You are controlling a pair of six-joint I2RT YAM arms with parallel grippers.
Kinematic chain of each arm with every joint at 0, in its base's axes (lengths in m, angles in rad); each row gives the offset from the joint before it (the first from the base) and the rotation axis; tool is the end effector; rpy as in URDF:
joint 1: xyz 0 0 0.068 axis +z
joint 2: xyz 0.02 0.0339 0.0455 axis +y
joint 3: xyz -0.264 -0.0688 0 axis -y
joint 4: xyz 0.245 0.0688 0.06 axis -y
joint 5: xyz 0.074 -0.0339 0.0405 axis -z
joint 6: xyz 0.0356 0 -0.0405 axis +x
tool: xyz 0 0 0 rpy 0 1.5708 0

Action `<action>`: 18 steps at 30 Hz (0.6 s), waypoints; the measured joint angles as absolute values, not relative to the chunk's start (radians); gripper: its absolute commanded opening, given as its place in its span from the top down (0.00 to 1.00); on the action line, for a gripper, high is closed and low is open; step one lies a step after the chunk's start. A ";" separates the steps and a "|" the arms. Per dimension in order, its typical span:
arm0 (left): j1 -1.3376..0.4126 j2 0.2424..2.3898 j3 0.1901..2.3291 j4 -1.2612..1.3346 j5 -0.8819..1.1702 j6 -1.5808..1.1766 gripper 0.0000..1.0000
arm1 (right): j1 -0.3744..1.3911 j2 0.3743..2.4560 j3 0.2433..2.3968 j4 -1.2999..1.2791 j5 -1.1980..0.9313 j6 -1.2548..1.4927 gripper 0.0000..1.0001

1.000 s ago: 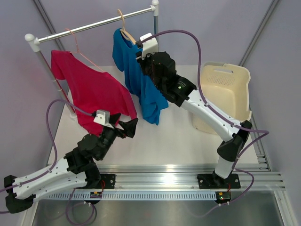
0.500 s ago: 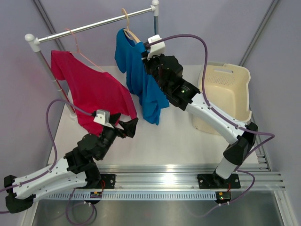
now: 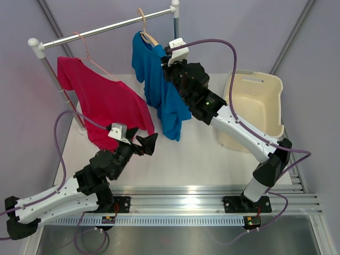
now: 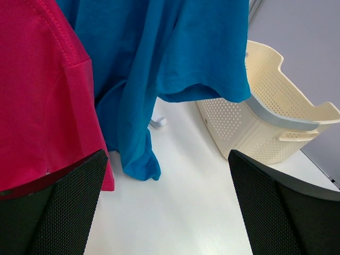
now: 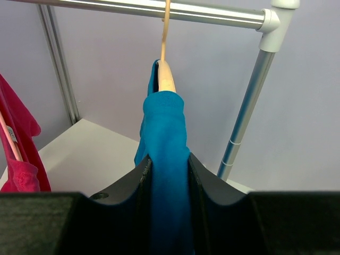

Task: Remove the t-shirt from the hanger

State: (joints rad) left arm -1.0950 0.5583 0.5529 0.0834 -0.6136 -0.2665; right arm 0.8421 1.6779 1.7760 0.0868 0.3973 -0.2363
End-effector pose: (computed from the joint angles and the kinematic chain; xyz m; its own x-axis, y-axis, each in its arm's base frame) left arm 0.0843 -0.1188 0.3201 -0.0877 -0.2998 -0.9499 0.4568 0.8353 -0.3058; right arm 0.2708 0.2827 0.4793 0.2208 -0.0768 -0.9723 -0.3939 0.9049 -0.1610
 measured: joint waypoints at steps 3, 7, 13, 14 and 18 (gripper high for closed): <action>-1.095 0.558 0.555 0.084 -0.614 -0.266 0.01 | 0.842 1.676 1.776 0.093 0.397 -0.241 1.00; -1.095 0.558 0.555 0.083 -0.613 -0.266 0.01 | 0.840 1.663 1.768 0.113 0.389 -0.244 1.00; -1.095 0.558 0.555 0.083 -0.611 -0.266 0.01 | 0.836 1.630 1.752 0.152 0.366 -0.244 1.00; -1.095 0.558 0.555 0.083 -0.609 -0.266 0.01 | 0.836 1.623 1.748 0.154 0.363 -0.244 1.00; -1.095 0.558 0.555 0.083 -0.609 -0.266 0.01 | 0.836 1.604 1.746 0.161 0.352 -0.244 1.00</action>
